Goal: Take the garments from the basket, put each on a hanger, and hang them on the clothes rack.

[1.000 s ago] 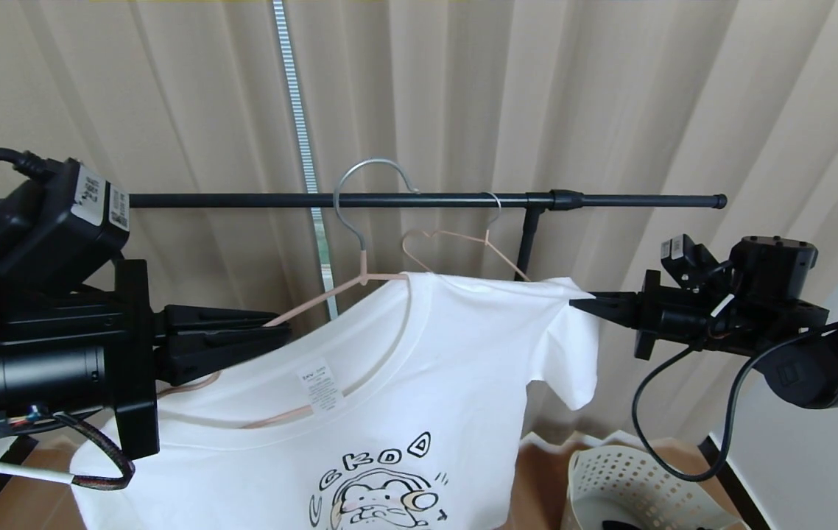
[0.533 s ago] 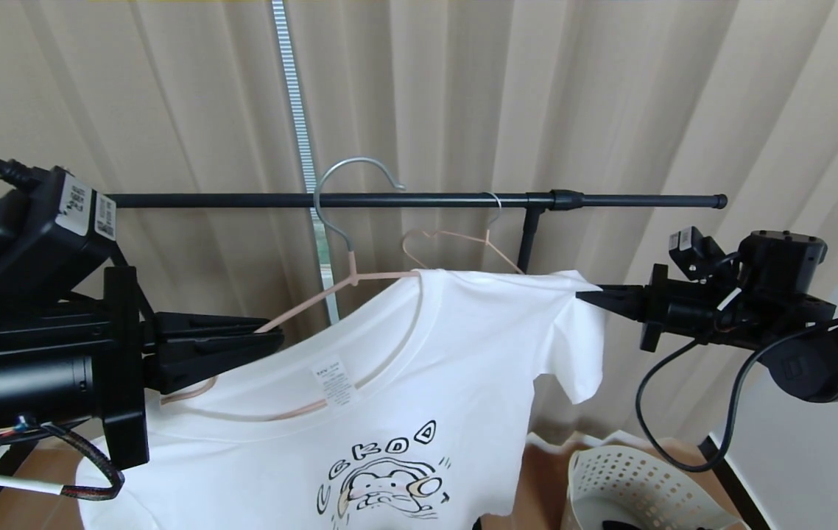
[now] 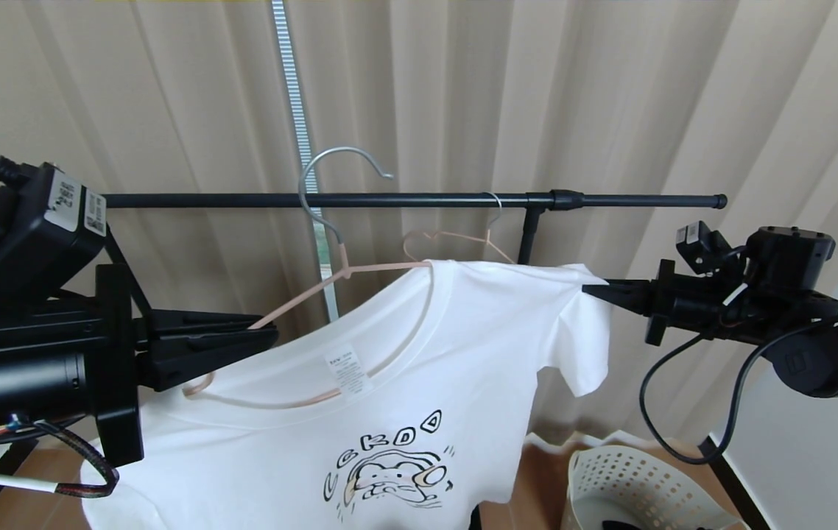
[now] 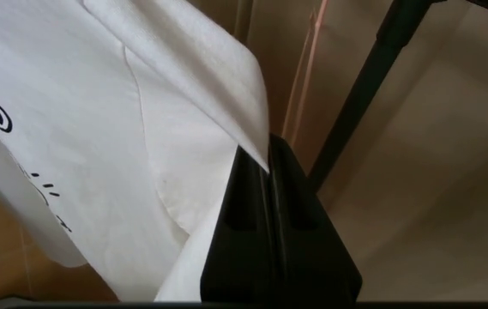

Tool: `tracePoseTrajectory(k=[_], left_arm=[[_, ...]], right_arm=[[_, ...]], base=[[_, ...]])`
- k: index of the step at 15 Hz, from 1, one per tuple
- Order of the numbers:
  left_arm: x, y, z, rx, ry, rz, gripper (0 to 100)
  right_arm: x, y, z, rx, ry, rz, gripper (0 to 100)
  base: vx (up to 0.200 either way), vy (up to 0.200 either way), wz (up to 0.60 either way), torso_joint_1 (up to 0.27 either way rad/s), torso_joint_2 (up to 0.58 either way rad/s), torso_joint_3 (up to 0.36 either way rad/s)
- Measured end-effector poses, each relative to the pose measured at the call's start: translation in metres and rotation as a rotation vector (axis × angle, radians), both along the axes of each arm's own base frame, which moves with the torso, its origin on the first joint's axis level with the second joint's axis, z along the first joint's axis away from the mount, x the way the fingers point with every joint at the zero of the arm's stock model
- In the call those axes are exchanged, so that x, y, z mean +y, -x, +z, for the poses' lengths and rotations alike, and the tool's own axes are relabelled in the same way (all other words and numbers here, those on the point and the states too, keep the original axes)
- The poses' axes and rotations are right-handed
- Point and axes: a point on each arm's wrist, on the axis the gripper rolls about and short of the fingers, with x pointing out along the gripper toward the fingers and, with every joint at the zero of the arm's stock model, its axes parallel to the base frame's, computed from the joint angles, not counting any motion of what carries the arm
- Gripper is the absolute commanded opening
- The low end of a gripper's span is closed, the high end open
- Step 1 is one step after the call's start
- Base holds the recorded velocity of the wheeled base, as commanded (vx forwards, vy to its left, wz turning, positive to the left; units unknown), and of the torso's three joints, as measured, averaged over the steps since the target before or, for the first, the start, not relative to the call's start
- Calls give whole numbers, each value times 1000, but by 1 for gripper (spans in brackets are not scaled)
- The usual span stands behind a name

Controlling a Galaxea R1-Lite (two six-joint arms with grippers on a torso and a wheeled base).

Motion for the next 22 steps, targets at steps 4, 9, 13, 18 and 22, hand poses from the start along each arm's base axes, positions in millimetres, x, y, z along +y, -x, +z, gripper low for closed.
tracePoseTrajectory(k=[4, 9, 13, 18, 22], left_arm=[[1, 1, 1, -3, 3, 3, 0], [1, 2, 1, -2, 4, 5, 0], [1, 1, 1, -2, 5, 6, 0], [1, 1, 1, 0, 5, 11, 0], [7, 0, -4, 14, 0, 41, 0]], right_arm=[[-4, -3, -2, 6, -3, -10, 0], [-4, -1, -6, 19, -3, -10, 0], [-3, 1, -6, 21, -2, -6, 100], [-1, 7, -4, 3, 8, -1, 100], [9, 15, 6, -15, 9, 28, 100]], base=[[0, 0, 0, 0, 0, 0], [0, 0, 0, 0, 0, 0], [0, 0, 0, 0, 0, 0], [0, 0, 0, 0, 0, 0], [0, 0, 0, 0, 0, 0]])
